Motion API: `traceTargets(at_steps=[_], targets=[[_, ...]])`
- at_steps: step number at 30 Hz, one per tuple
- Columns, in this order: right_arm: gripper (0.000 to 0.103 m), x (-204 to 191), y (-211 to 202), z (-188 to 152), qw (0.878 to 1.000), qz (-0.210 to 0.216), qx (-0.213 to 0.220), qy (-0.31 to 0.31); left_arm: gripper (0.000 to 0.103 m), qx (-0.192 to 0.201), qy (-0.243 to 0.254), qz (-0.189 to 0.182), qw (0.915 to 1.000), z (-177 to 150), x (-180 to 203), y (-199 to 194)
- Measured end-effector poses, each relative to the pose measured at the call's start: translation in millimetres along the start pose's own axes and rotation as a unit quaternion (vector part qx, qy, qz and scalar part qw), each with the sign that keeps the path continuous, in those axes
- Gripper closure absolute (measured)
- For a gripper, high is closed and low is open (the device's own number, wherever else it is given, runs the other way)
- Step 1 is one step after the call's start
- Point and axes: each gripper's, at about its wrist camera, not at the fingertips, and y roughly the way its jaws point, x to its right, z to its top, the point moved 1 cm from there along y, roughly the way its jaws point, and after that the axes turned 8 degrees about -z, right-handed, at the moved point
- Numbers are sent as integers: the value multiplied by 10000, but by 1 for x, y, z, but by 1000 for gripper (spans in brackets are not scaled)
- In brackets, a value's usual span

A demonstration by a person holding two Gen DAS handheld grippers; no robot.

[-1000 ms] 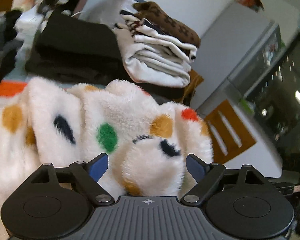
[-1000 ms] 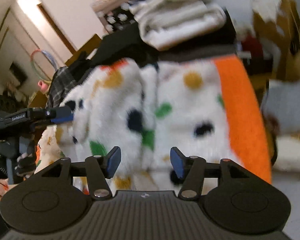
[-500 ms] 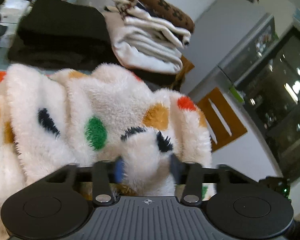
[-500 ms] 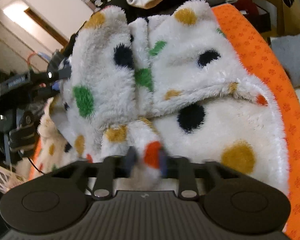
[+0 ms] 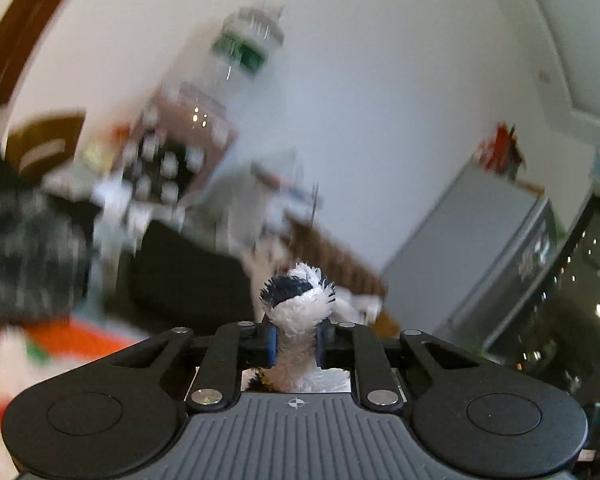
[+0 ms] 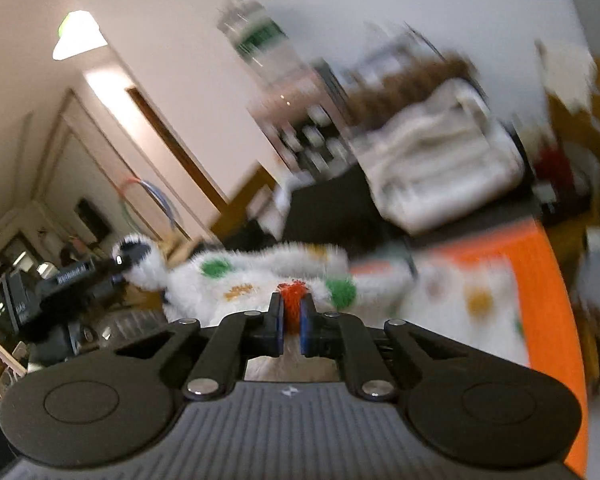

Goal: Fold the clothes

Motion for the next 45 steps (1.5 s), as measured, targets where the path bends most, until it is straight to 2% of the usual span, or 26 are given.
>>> traceTargets(at_steps=[3, 5, 7, 10, 14, 18, 21, 22, 24, 25, 26, 28, 30, 32, 36, 39, 45], targets=[[94, -23, 5, 56, 9987, 120, 370, -340, 84, 431, 303, -26, 9986, 32, 16, -2], [94, -36, 6, 85, 9967, 145, 587, -538, 84, 553, 449, -60, 9974, 43, 24, -5], [94, -48, 5, 105, 9939, 107, 765, -789, 84, 527, 653, -103, 9964, 40, 33, -14], [94, -49, 0, 103, 9925, 88, 650, -1028, 83, 236, 894, -95, 9957, 16, 37, -34], [94, -41, -4, 50, 9923, -1, 68, -1237, 83, -425, 657, 79, 9969, -42, 20, -61], [94, -24, -3, -33, 9890, -277, -672, -1291, 82, -1145, 226, 425, 9923, -109, -6, -81], [93, -15, 2, -91, 9833, -529, -1092, -1353, 77, -1832, 57, 647, 9809, -156, -24, -86], [93, -11, 6, -106, 9795, -636, -1235, -1457, 76, -2038, 83, 735, 9762, -167, -29, -87], [90, -5, 14, -138, 9705, -852, -1519, -1669, 68, -2439, 146, 924, 9653, -190, -38, -88], [90, -3, 18, -150, 9635, -950, -1702, -1836, 66, -2486, 131, 989, 9635, -192, -42, -92], [89, -1, 21, -160, 9553, -1086, -1873, -2013, 63, -2478, 99, 1042, 9631, -190, -46, -95], [88, 4, 26, -162, 9515, -1200, -1982, -2025, 55, -2351, 7, 1116, 9655, -183, -51, -102], [78, 8, 20, -155, 9567, -1223, -1859, -1876, 44, -2033, -132, 1130, 9725, -167, -53, -107], [69, 9, 18, -137, 9625, -1249, -1642, -1759, 43, -1877, -271, 1184, 9747, -158, -55, -98], [62, 7, 30, -103, 9726, -1005, -1309, -1637, 43, -1615, -548, 1302, 9767, -143, -60, -77], [61, 0, 50, -82, 9767, -740, -1151, -1655, 43, -1502, -751, 1402, 9758, -136, -64, -58], [49, -25, 102, -52, 9690, -153, -1080, -2215, 44, -1649, -834, 1759, 9669, -144, -73, -19]])
